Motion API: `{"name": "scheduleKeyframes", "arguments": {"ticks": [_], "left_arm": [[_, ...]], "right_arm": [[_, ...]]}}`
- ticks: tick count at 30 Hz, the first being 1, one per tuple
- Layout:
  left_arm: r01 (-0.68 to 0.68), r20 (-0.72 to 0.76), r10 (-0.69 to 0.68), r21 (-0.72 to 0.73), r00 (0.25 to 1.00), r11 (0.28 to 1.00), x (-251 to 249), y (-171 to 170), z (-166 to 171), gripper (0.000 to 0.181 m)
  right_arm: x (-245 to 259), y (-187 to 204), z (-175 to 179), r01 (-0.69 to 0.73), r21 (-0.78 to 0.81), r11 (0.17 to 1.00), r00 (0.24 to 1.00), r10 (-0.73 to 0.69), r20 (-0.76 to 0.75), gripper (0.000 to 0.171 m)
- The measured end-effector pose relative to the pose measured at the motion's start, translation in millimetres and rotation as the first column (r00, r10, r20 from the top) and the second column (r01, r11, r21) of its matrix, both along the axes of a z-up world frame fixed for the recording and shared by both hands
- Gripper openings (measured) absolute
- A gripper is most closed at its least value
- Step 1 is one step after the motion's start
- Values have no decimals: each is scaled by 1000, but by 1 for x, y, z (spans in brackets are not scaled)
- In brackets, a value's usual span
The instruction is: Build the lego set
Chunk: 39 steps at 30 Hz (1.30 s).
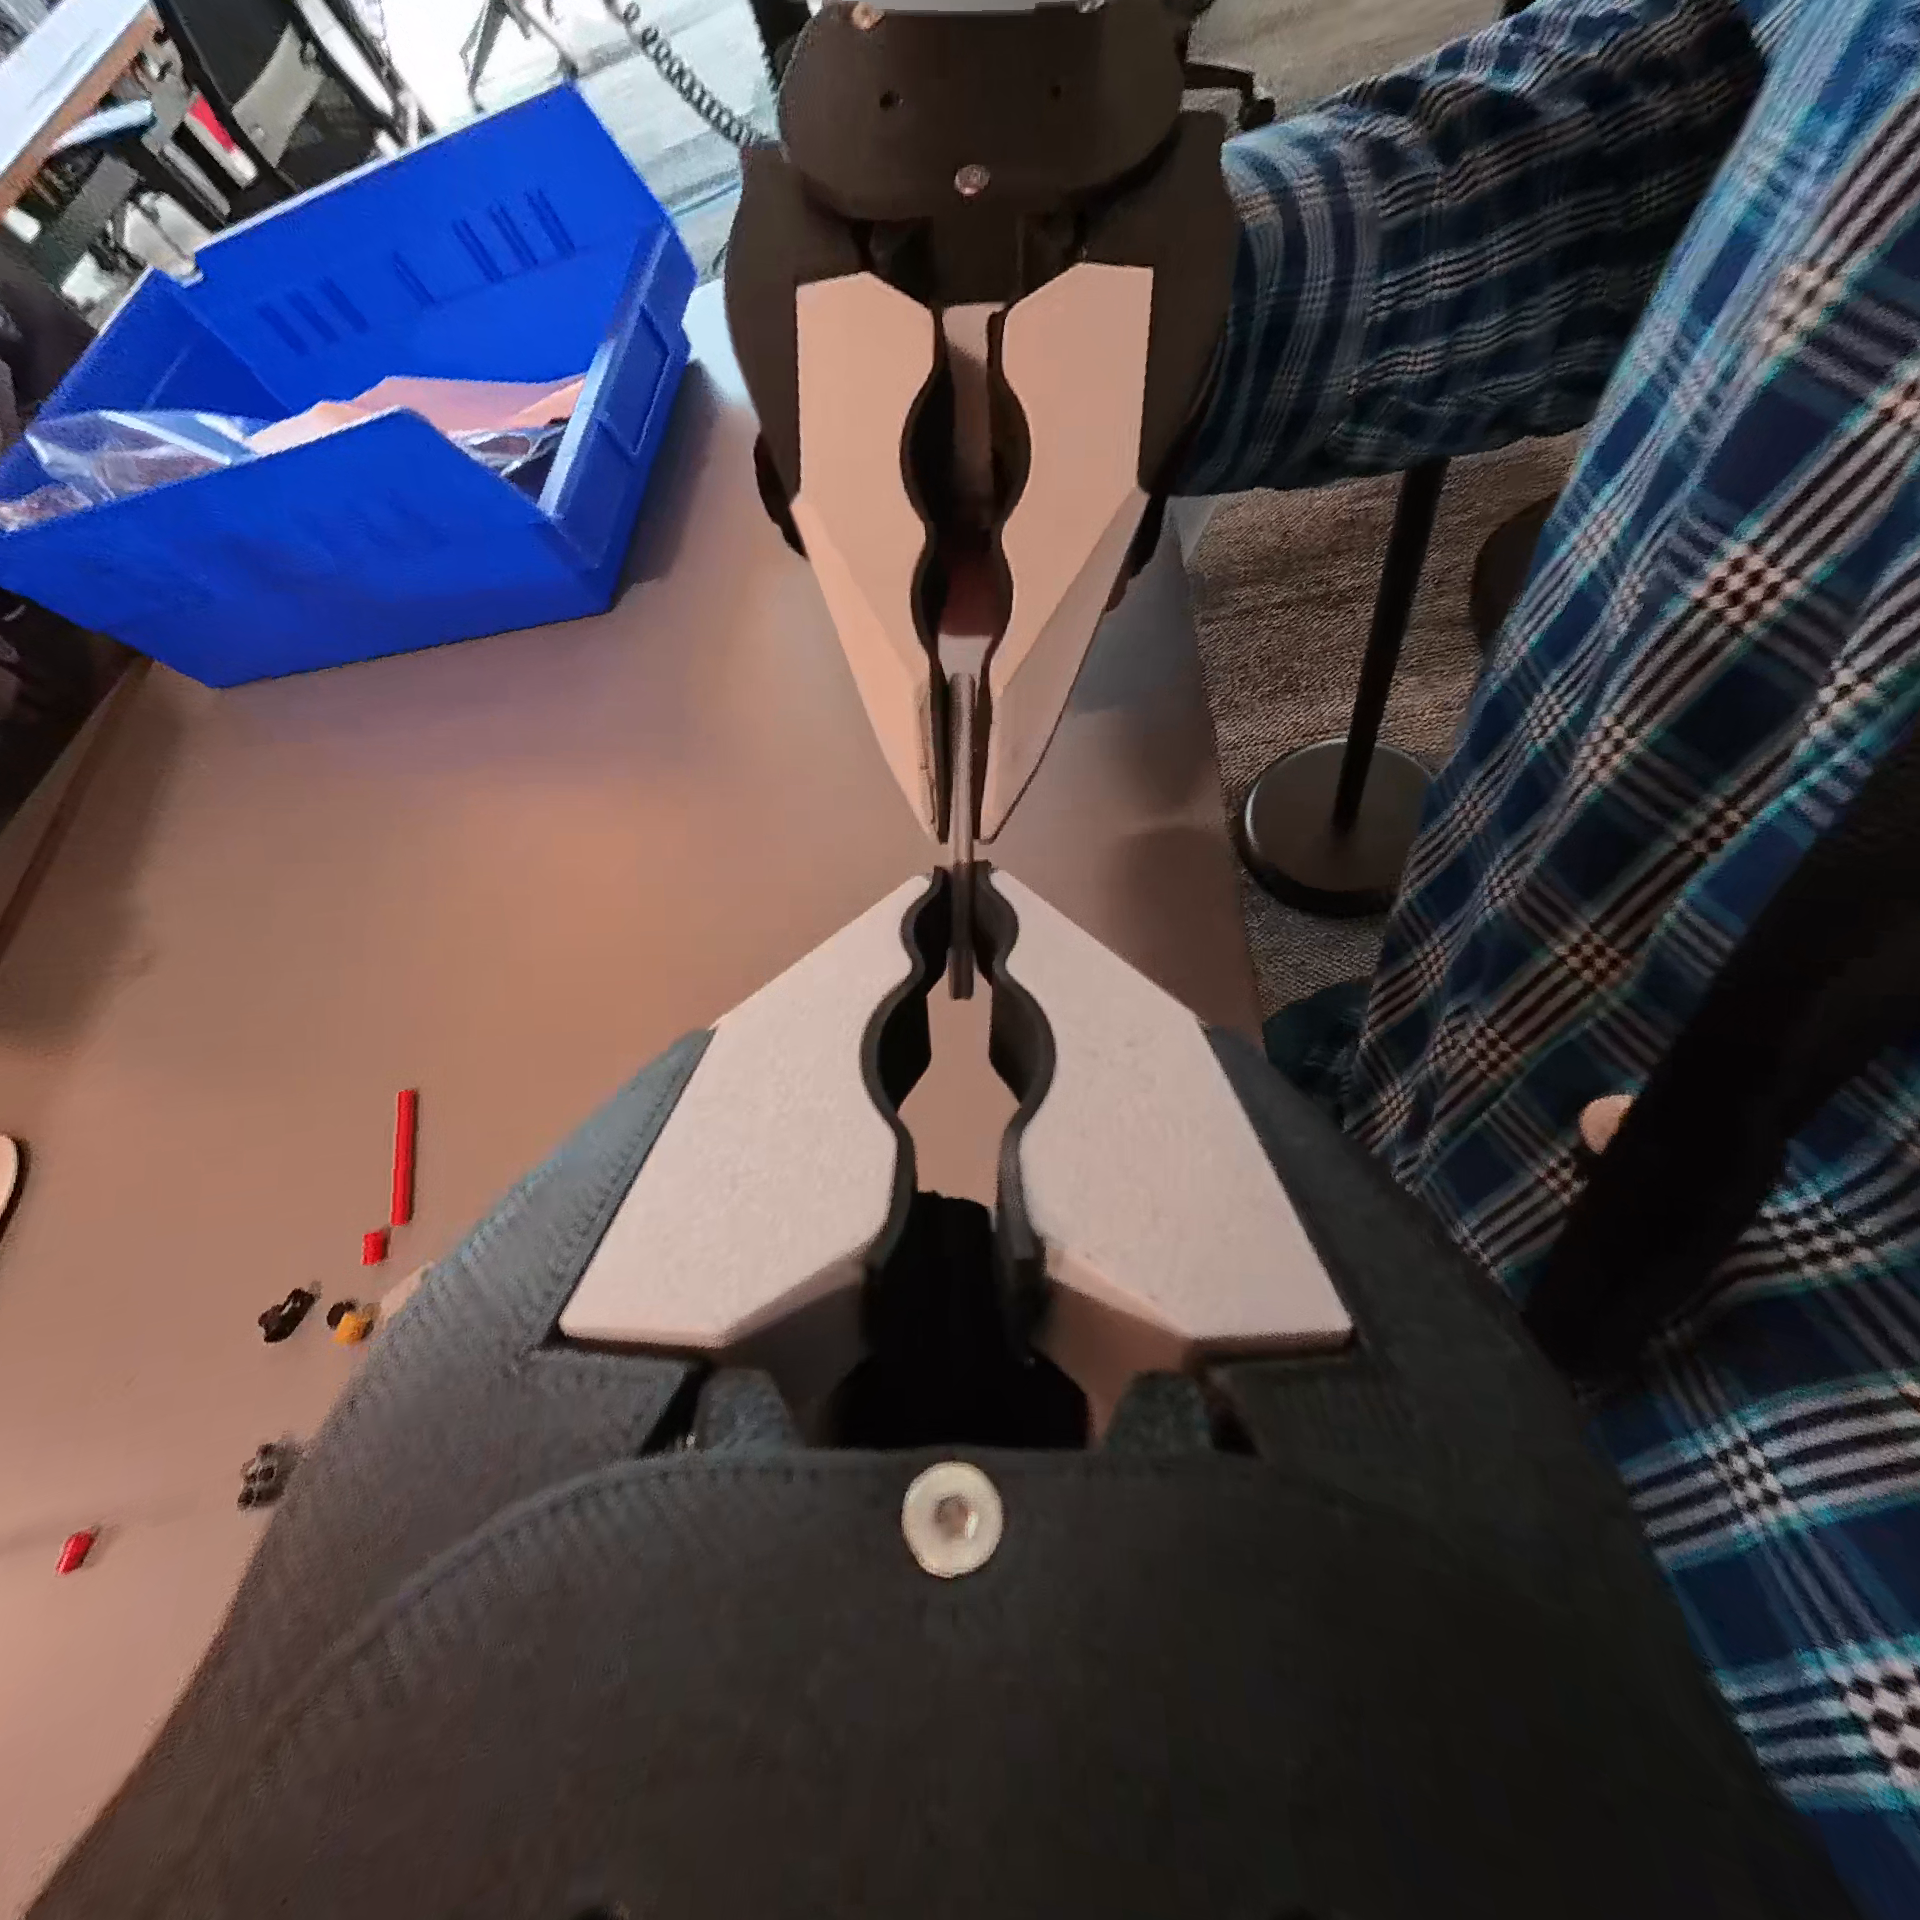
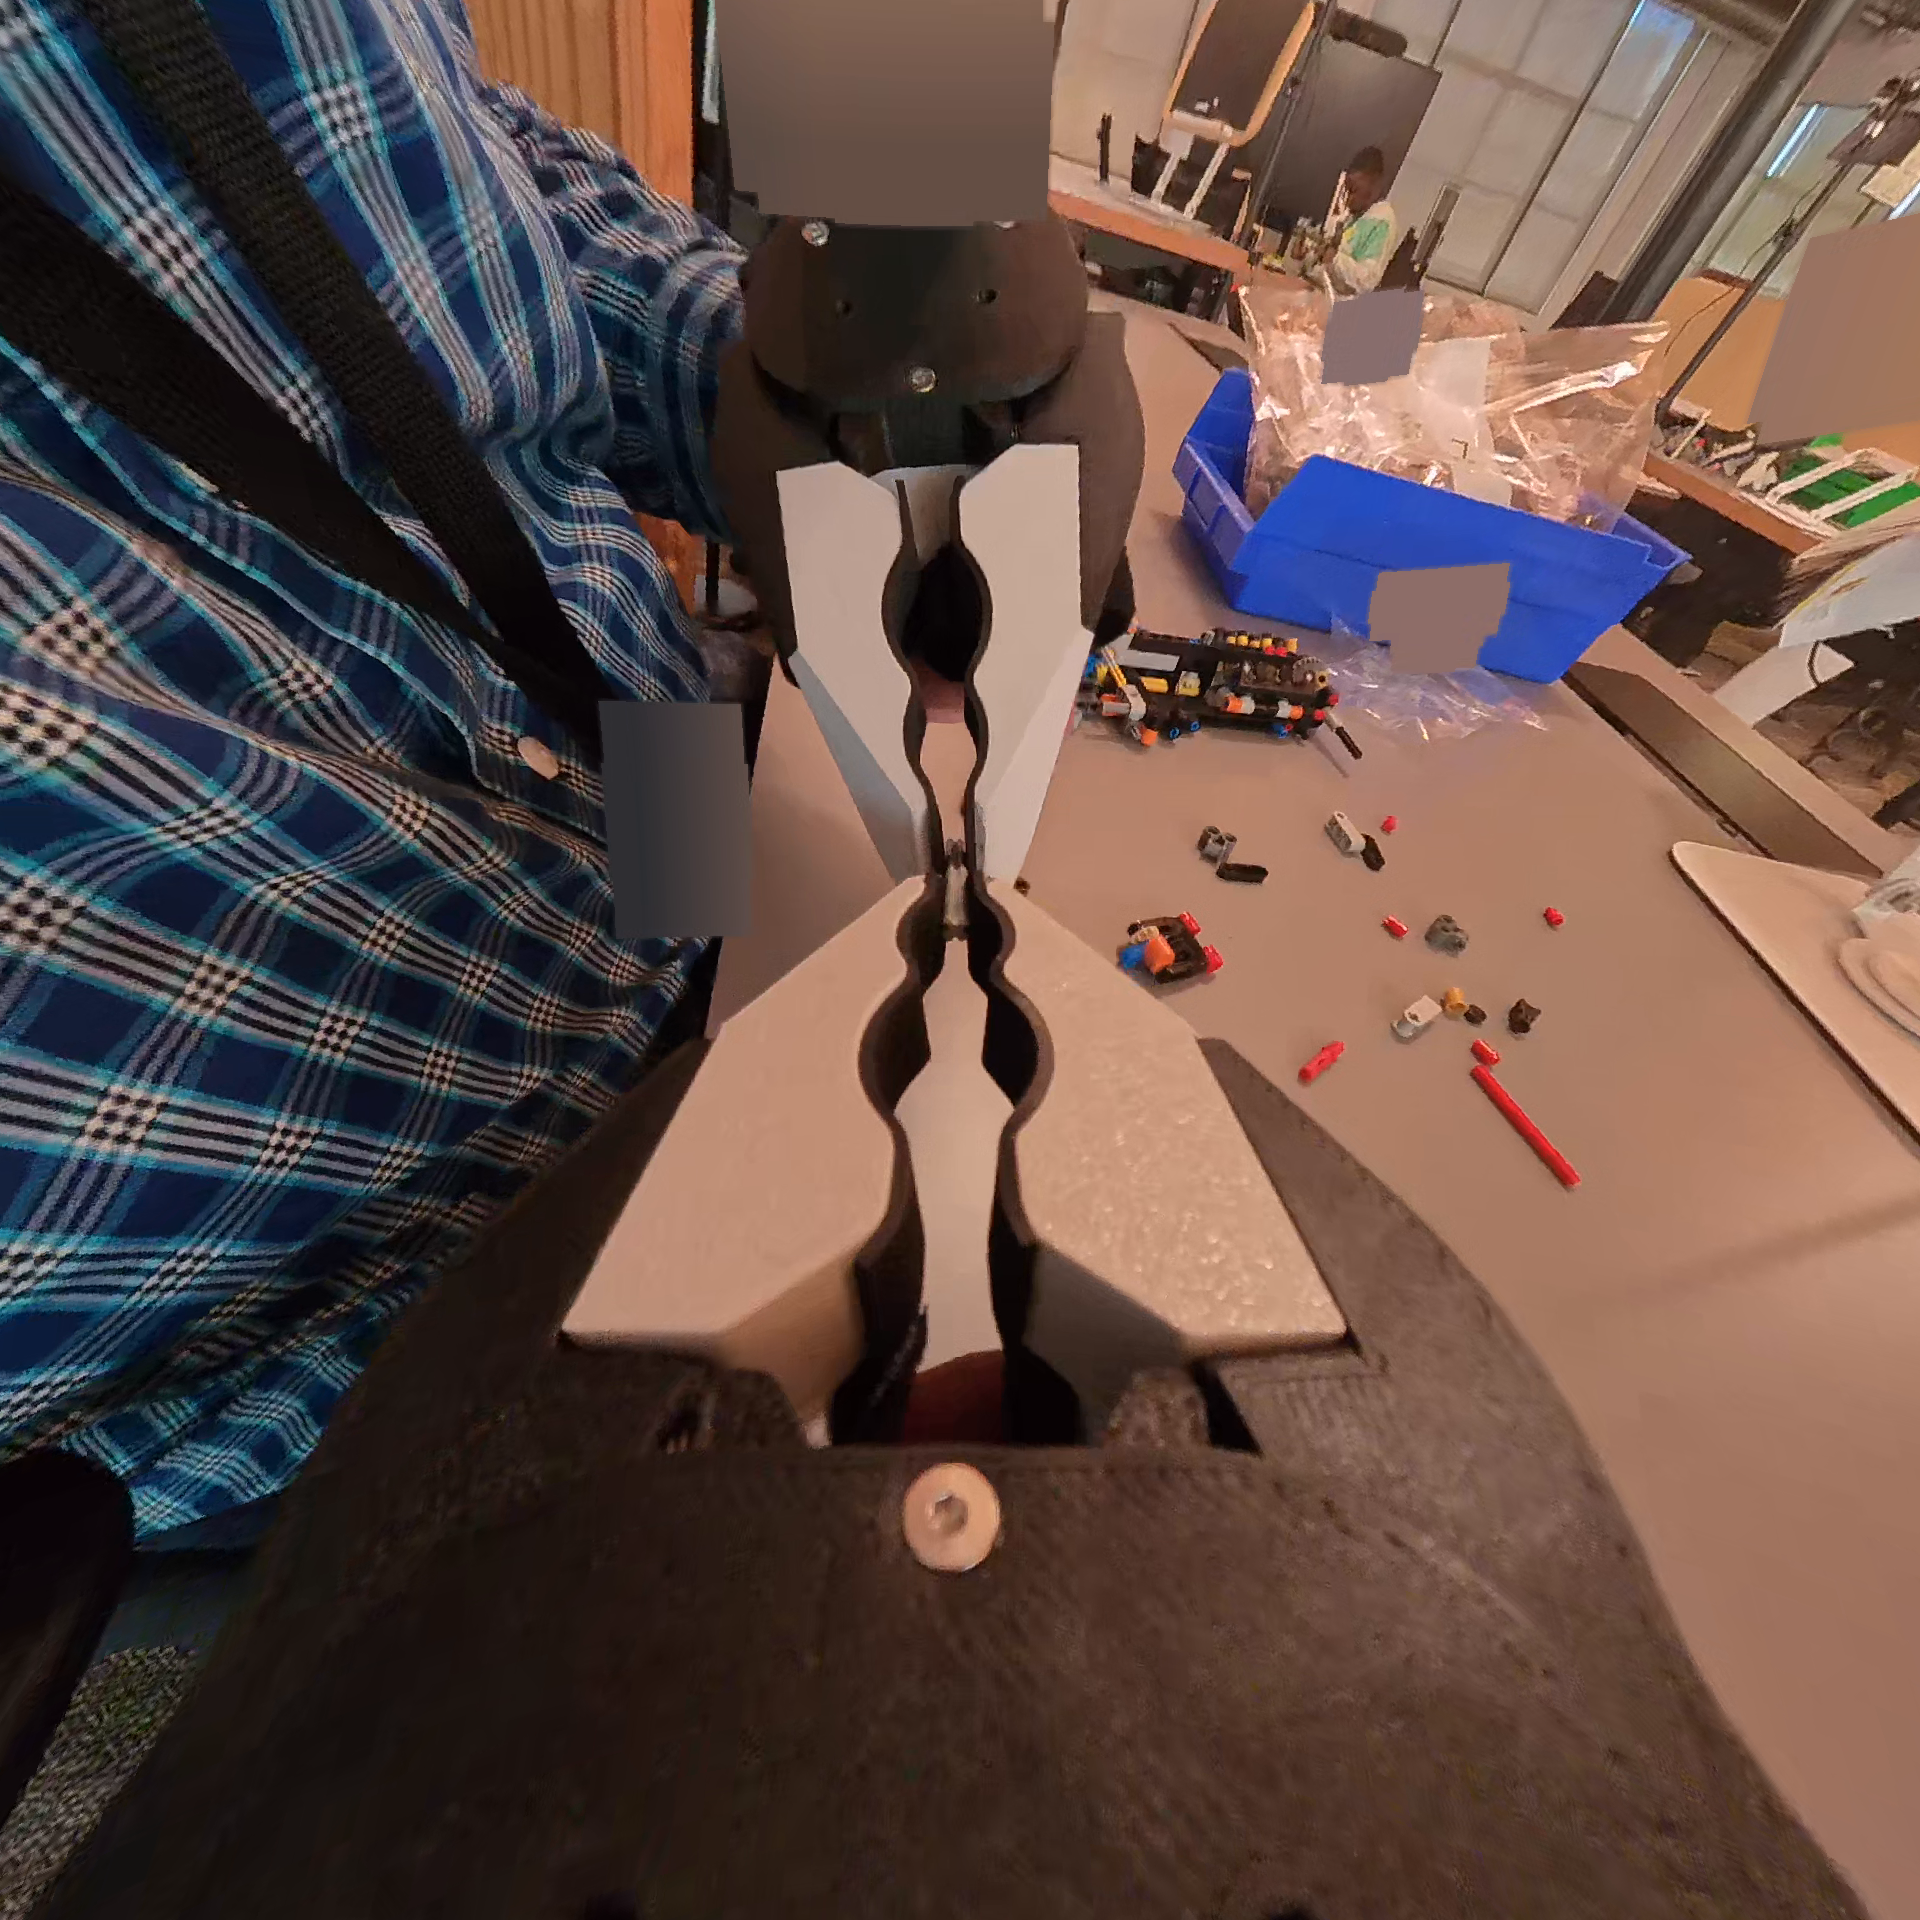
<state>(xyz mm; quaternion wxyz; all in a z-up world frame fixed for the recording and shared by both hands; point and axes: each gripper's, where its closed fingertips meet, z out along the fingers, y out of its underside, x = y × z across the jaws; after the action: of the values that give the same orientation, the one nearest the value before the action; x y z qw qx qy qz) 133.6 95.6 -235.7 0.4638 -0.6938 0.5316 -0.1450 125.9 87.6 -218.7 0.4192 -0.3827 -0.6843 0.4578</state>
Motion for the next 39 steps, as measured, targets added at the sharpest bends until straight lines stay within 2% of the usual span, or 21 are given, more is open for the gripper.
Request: {"name": "scheduleKeyframes", "arguments": {"ticks": [2, 4, 6, 8, 13, 17, 20, 26, 29, 34, 39], "left_arm": [[-47, -14, 47, 8, 999, 999, -9, 7, 0, 15], [-140, -53, 139, -21, 989, 990, -27, 18, -7, 38], [-290, -165, 275, -70, 947, 955, -57, 32, -28, 64], [-386, -255, 354, -87, 900, 918, -80, 42, -46, 75], [-498, -407, 401, -163, 820, 852, -115, 56, -77, 73], [-525, -398, 411, -237, 820, 818, -122, 63, -81, 55], [-511, -378, 393, -294, 839, 808, -120, 61, -84, 34], [-477, -318, 391, -269, 864, 837, -119, 61, -82, 29], [-381, -163, 354, -191, 921, 905, -105, 61, -61, 24], [-344, 55, 355, -146, 933, 927, -97, 61, -34, 22], [-271, 258, 272, -40, 927, 962, -88, 55, -3, 22]], "right_arm": [[-1, 5, -2, 16, -10, 1000, 1000, -16, 6, 1], [-2, 13, -6, 42, -22, 999, 999, -42, 22, 1], [-4, 20, -12, 61, -26, 998, 997, -60, 44, 1], [-8, 24, -19, 75, -32, 997, 995, -73, 61, 1], [-13, 29, -26, 78, -57, 995, 994, -73, 76, 1], [-13, 32, -28, 81, -72, 994, 994, -75, 84, 1], [-13, 35, -29, 83, -84, 993, 994, -76, 84, 1], [-18, 42, -30, 110, -106, 988, 990, -100, 97, 1], [-23, 46, -28, 126, -121, 985, 988, -114, 103, 1], [-34, 52, -24, 147, -124, 981, 984, -133, 119, 1], [-45, 57, -10, 152, -94, 984, 983, -141, 115, 0]]}}
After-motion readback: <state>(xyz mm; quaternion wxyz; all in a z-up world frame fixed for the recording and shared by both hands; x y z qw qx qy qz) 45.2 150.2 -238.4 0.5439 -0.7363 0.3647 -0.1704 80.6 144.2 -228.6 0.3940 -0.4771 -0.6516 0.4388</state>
